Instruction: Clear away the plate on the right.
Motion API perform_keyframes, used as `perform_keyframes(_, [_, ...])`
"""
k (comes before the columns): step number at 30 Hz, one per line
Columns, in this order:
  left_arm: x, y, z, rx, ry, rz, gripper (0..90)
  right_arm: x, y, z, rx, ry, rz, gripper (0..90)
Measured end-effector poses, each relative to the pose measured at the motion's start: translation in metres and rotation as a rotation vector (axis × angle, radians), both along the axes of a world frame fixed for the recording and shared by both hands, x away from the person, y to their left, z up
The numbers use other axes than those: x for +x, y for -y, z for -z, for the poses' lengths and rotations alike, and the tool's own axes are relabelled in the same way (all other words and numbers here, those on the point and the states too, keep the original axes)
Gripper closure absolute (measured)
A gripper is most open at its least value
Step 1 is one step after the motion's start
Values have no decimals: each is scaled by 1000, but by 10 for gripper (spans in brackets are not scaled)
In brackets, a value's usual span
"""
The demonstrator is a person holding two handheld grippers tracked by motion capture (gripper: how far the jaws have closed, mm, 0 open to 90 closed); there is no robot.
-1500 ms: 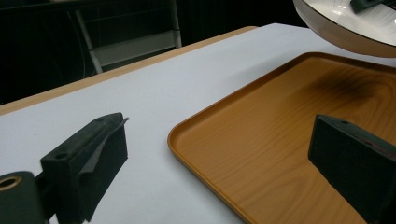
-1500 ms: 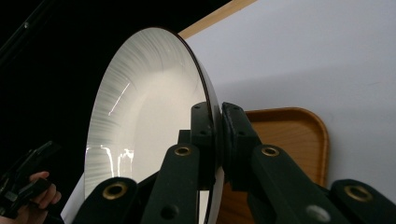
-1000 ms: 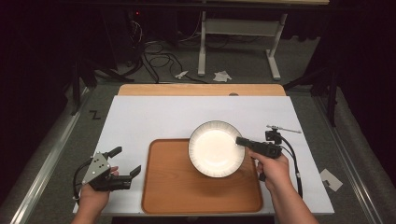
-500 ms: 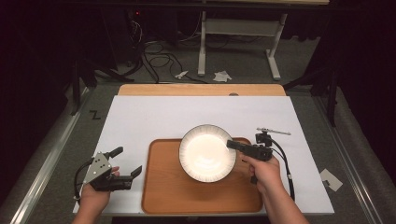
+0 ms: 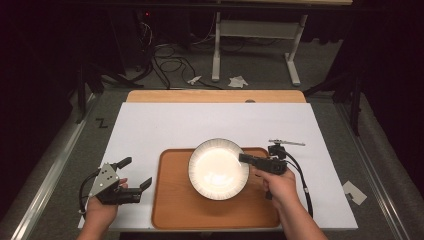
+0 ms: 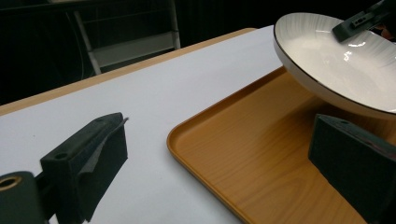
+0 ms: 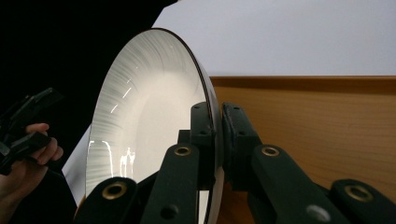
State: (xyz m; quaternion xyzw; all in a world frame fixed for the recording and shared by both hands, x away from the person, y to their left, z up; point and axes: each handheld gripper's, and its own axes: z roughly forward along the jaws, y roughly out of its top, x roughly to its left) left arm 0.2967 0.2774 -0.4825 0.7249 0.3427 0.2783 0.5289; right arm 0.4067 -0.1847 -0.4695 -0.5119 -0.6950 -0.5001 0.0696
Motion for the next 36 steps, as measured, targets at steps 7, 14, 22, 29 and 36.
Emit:
perform_keyframes(7, [0,-1,0,-3,2,0,53,-1,-5,4,-32,-2,-7,855])
perform_keyframes(14, [0,-1,-1,-4,3,-1,53,-2,-10,8,-66,-11,-29,854])
perform_keyframes(22, [0,-2,-1,-9,5,-1,54,-3,-12,14,-95,-27,-36,852])
perform_keyframes(29, [-1,-2,-1,-8,6,-1,53,-3,-12,15,-109,-31,-37,851])
perform_keyframes(36, [-1,-1,-1,-5,4,1,54,-3,-11,16,-111,-33,-38,849])
